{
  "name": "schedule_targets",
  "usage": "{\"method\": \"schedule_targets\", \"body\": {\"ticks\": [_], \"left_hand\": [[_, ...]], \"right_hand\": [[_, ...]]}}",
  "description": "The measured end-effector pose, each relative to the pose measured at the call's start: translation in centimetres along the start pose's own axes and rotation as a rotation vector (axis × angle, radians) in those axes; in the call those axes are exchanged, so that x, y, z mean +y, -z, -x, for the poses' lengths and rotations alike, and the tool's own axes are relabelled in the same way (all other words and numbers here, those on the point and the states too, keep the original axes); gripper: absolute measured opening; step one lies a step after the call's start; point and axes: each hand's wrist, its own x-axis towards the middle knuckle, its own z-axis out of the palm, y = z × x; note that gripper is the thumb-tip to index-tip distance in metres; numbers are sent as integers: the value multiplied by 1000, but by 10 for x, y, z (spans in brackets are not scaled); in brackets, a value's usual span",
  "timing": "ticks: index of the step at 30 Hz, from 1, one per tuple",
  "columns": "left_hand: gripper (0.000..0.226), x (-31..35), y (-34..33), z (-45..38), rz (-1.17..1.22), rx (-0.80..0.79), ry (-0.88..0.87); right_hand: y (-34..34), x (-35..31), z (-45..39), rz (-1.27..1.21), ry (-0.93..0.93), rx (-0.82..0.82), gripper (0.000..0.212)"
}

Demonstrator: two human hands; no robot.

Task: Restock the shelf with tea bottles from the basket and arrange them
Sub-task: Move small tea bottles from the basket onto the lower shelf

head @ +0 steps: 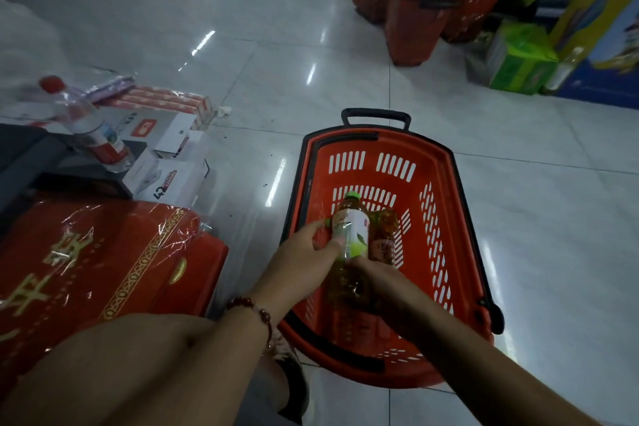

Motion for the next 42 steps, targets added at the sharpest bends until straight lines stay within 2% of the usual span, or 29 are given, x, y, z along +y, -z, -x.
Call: {"method": "schedule_targets", "body": {"ticks": [4, 8, 10, 12, 15, 18, 20, 23, 25, 27, 30, 32, 37, 42], "left_hand": [[57, 3, 4, 9, 232, 33, 4], [61, 1, 17, 20, 503, 150, 67], [61, -2, 21, 25, 655, 212, 96], [57, -6, 27, 32, 723, 269, 89], [41, -9, 37, 42, 802, 277, 39], [36, -17, 43, 49, 908, 294, 15], [47, -23, 47, 53, 918, 315, -11], [80, -32, 55, 63, 923, 384, -52], [87, -39, 63, 72, 922, 429, -82], [79, -47, 73, 84, 906, 438, -114], [50, -59, 95, 107, 841, 452, -151], [41, -66, 115, 127, 779, 480, -169], [39, -85, 164, 187, 637, 603, -200], [45, -112, 197, 243, 633, 793, -196]], "right_hand": [[-19, -17, 24, 176, 199, -8, 35], [-35, -29, 37, 381, 409, 45, 59], [-42, -34, 43, 469, 533, 70, 63], [-50, -37, 48, 496, 610, 56, 58], [-60, -43, 56, 465, 622, -15, 45], [-68, -47, 59, 436, 611, -85, 45], [-77, -49, 63, 454, 591, -142, 50], [-89, -50, 69, 496, 592, -224, 47], [-100, -53, 70, 493, 605, -259, 47], [-114, -56, 70, 478, 614, -287, 47], [-141, -63, 70, 464, 637, -354, 45], [-160, -67, 70, 475, 669, -396, 47], [-219, -70, 77, 540, 750, -535, 57], [-290, -66, 97, 568, 819, -689, 57]]}}
